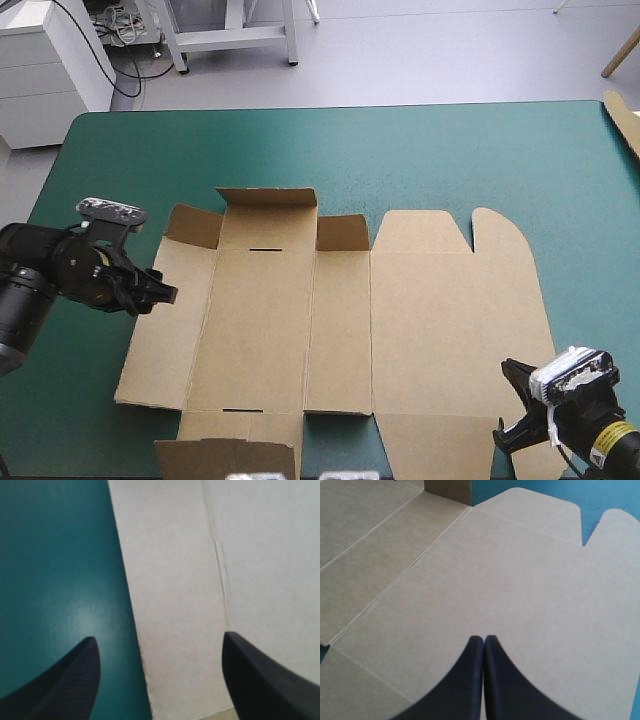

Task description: Fold the box

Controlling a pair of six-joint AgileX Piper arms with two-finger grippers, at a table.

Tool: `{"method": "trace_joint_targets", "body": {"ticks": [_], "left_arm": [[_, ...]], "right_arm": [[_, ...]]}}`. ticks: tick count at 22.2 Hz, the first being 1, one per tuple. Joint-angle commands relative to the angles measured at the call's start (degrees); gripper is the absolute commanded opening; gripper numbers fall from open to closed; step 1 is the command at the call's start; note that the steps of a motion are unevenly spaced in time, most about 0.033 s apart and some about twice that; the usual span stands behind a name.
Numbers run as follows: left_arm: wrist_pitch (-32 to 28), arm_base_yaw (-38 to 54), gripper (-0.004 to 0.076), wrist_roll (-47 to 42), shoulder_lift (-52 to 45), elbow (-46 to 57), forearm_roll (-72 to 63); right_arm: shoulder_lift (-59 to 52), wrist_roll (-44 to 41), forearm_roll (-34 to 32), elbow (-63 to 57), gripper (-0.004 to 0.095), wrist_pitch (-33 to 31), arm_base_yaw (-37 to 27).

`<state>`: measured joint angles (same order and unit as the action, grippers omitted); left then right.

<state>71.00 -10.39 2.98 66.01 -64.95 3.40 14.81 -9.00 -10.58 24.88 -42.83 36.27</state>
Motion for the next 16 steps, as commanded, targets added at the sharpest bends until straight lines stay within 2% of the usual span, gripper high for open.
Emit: {"method": "trace_joint_targets", "body": {"ticks": [1,4,7,10,16], "left_arm": [[2.0,13.0,0.0487,11.8,-1.0,-1.6,-12.3],[2.1,24.8,0.0447,20.0,-1.0,0.4,-20.2],[2.1,31.1,0.0421,22.8,-0.9,4.6,-22.5],[2.0,32.1,0.0421,25.4,-0.8,8.3,-22.7],[1.6,32.1,0.0421,27.4,-0.7,9.3,-22.3]], "right_arm": [[0.6,0.4,-0.7,1.4,-0.0021,4.2,-0.2],[0.6,0.5,-0.6,1.4,-0.0021,4.2,-0.2],[0.6,0.5,-0.6,1.4,-0.0021,4.2,-0.2],[0.6,0.5,-0.6,1.4,-0.0022,4.2,-0.2],[0.6,0.5,-0.6,1.4,-0.0021,4.2,-0.2]]}}
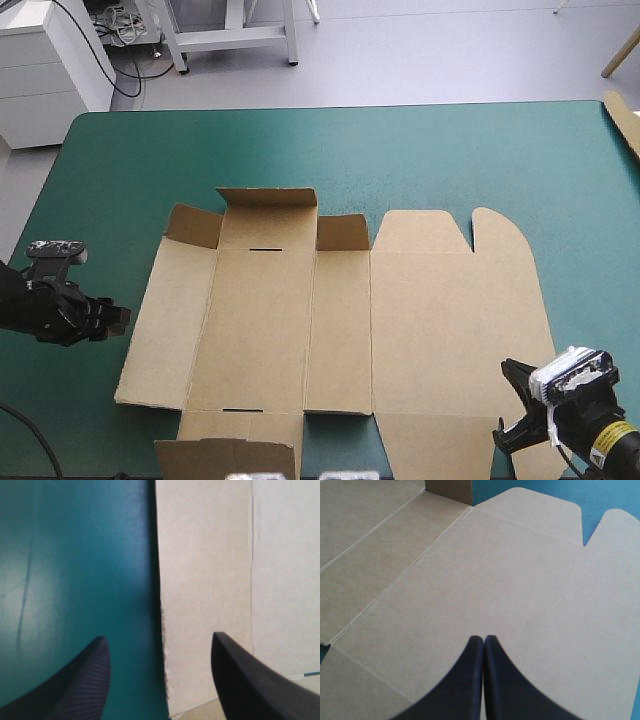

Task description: Fold the box

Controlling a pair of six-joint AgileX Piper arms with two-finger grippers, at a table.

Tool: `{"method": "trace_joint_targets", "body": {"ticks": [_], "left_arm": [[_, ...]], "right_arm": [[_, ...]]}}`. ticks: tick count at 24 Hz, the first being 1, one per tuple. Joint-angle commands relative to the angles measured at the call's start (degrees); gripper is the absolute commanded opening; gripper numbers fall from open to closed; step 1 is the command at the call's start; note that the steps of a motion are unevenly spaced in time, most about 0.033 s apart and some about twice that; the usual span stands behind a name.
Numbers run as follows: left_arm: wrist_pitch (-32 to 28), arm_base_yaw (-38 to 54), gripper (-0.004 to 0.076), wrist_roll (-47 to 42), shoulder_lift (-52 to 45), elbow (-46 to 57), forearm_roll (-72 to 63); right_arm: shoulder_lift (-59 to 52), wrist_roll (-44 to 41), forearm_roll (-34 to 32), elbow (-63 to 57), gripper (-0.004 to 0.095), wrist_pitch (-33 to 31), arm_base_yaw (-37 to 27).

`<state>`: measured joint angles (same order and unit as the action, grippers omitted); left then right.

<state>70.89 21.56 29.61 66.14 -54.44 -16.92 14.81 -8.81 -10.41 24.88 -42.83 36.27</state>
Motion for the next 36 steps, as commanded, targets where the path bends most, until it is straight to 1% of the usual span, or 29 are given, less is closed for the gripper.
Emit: {"method": "trace_joint_targets", "body": {"ticks": [1,4,6,7,8,11,12,14,16,17,22,27,31,36], "left_arm": [[1.6,0.1,0.0421,0.9,-0.9,-1.3,-1.9],[1.8,0.1,0.0421,0.8,-0.9,-1.3,-4.0],[1.6,0.1,0.0421,1.7,-0.9,-1.0,-7.7],[0.9,0.1,0.0421,2.7,-0.9,-1.0,-8.3],[-1.3,0.1,0.0421,3.6,-0.9,-1.0,-8.7],[-3.5,0.1,0.0421,6.5,-0.5,-1.0,-9.0],[-3.3,0.1,0.0421,8.7,0.4,-1.0,-9.1],[-1.8,0.1,0.0422,9.7,3.1,-1.0,-9.1],[1.8,0.1,0.0423,11.2,7.1,-1.0,-9.1],[2.4,0.1,0.0423,11.2,9.8,-1.0,-9.1],[2.5,0.5,0.0423,10.9,16.6,-1.0,-9.6],[2.5,0.5,0.0423,9.0,17.9,-1.0,-11.0],[2.6,0.4,0.0423,8.9,17.9,-0.9,-15.5],[2.7,-3.5,0.0423,8.1,17.9,0.6,-16.2]], "right_arm": [[0.6,0.4,-0.7,1.4,-0.0021,4.2,-0.2],[0.6,0.4,-0.7,1.4,-0.0021,4.2,-0.2],[0.6,0.4,-0.7,1.4,-0.0021,4.2,-0.2],[0.6,0.4,-0.7,1.4,-0.0021,4.2,-0.2],[0.6,0.4,-0.7,1.4,-0.0021,4.2,-0.2],[0.6,0.4,-0.6,1.4,-0.0021,4.2,-0.2],[0.6,0.4,-0.6,1.4,-0.0021,4.2,-0.2],[0.6,0.4,-0.6,1.4,-0.0021,4.2,-0.2],[0.6,0.4,-0.6,1.4,-0.0021,4.2,-0.2],[0.6,0.4,-0.6,1.4,-0.0021,4.2,-0.2],[0.6,0.4,-0.6,1.4,-0.0021,4.2,-0.2],[0.6,0.4,-0.6,1.4,-0.0021,4.2,-0.2],[0.6,0.4,-0.6,1.4,-0.0021,4.2,-0.2],[0.6,0.4,-0.6,1.4,-0.0021,4.2,-0.2]]}}
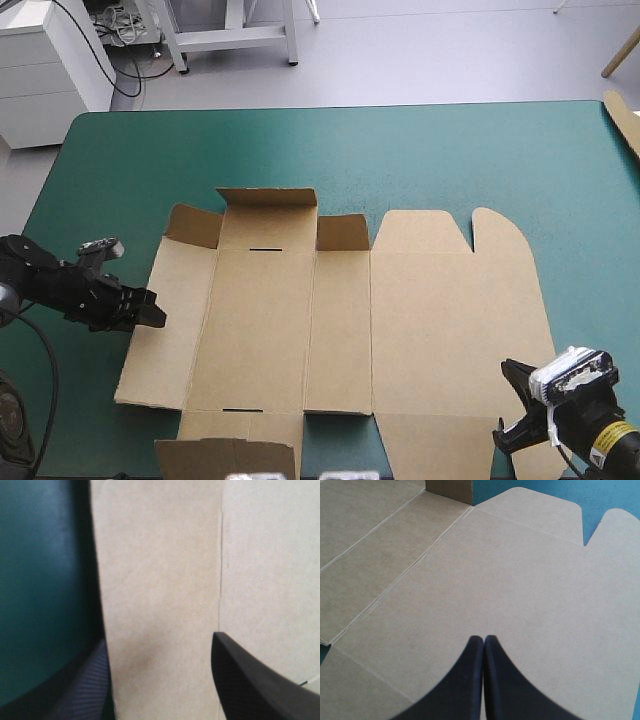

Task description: Fold the box

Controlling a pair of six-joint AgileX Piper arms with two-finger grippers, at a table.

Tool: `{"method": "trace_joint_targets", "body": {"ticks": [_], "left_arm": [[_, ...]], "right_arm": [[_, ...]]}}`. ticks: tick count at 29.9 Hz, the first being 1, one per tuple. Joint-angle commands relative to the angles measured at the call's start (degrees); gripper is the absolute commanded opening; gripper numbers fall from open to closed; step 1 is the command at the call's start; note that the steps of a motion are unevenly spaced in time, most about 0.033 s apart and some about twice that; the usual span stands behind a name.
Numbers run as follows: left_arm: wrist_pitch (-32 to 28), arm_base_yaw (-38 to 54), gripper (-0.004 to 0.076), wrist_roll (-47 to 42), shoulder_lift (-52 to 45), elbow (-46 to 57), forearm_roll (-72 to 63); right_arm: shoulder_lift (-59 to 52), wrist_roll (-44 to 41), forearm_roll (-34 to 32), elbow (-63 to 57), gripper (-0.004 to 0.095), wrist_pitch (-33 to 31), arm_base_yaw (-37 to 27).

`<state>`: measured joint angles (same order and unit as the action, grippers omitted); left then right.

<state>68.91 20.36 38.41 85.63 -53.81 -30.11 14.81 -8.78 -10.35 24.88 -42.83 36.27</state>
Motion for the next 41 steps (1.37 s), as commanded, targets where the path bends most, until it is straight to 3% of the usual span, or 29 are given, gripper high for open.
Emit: {"method": "trace_joint_targets", "body": {"ticks": [1,8,22,25,30,36,41], "left_arm": [[4.6,-3.3,0.0423,-0.7,-1.6,0.7,-2.7],[4.6,-5.2,0.0423,-5.9,-1.6,2.8,-2.7],[4.6,-14.2,0.0407,-6.0,-1.6,3.6,-5.8],[4.5,-14.2,0.0320,-6.0,-1.6,3.6,-5.6],[4.5,-14.2,0.0016,-4.5,-1.6,3.6,-4.9],[3.5,-14.4,-0.0008,-4.1,-1.6,1.4,0.2],[1.2,-16.2,-0.0008,-4.1,-1.6,-9.3,7.0]], "right_arm": [[0.6,0.3,-0.7,1.4,-0.0022,4.2,-0.2],[0.6,0.3,-0.7,1.4,-0.0021,4.2,-0.2],[0.6,0.5,-0.7,1.4,-0.0021,4.2,-0.2],[0.6,0.5,-0.7,1.4,-0.0021,4.2,-0.2],[0.6,0.5,-0.7,1.4,-0.0022,4.2,-0.2],[0.6,0.5,-0.7,1.4,-0.0021,4.2,-0.2],[0.6,0.5,-0.7,1.4,-0.0021,4.2,-0.2]]}}
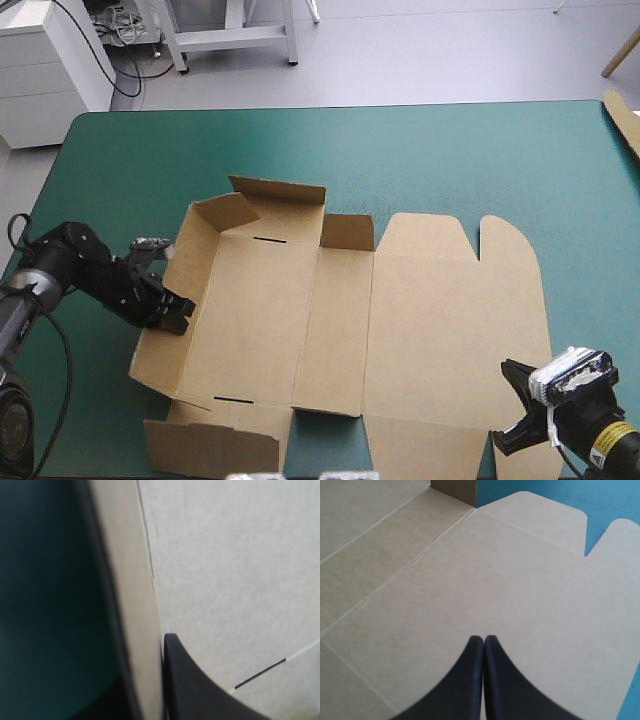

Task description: Fold the box

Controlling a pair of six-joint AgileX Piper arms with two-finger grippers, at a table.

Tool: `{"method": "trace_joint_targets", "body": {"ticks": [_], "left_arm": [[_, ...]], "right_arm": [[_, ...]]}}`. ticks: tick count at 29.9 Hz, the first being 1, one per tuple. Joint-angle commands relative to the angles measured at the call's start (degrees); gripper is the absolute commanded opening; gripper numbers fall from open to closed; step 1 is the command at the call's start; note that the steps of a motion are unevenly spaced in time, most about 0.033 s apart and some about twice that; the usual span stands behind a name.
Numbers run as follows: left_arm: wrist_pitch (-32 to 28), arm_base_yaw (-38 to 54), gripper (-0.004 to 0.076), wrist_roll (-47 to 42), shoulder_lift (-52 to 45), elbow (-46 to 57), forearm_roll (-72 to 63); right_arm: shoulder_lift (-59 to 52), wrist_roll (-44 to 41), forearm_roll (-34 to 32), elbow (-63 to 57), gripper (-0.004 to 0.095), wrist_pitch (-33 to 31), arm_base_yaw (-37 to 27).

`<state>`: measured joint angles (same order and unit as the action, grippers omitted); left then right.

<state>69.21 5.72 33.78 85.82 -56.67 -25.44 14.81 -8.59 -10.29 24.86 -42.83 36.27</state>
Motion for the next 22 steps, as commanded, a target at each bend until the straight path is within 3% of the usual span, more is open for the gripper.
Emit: {"method": "trace_joint_targets", "body": {"ticks": [1,8,14,22], "left_arm": [[0.5,-2.5,-0.0008,0.6,-1.8,-8.5,3.8],[-0.4,-10.2,-0.0008,0.5,0.5,-23.2,16.0],[-1.2,-18.2,-0.0008,0.7,4.6,-29.2,29.7],[-13.5,-27.2,-0.0008,0.7,5.2,-30.3,37.2]], "right_arm": [[0.6,0.3,-0.8,1.4,-0.0021,4.2,-0.2],[0.6,0.3,-0.8,1.4,-0.0021,4.2,-0.2],[0.6,0.3,-0.5,1.4,-0.0021,4.2,-0.2],[0.6,0.3,0.6,1.4,-0.0022,4.3,-0.2]]}}
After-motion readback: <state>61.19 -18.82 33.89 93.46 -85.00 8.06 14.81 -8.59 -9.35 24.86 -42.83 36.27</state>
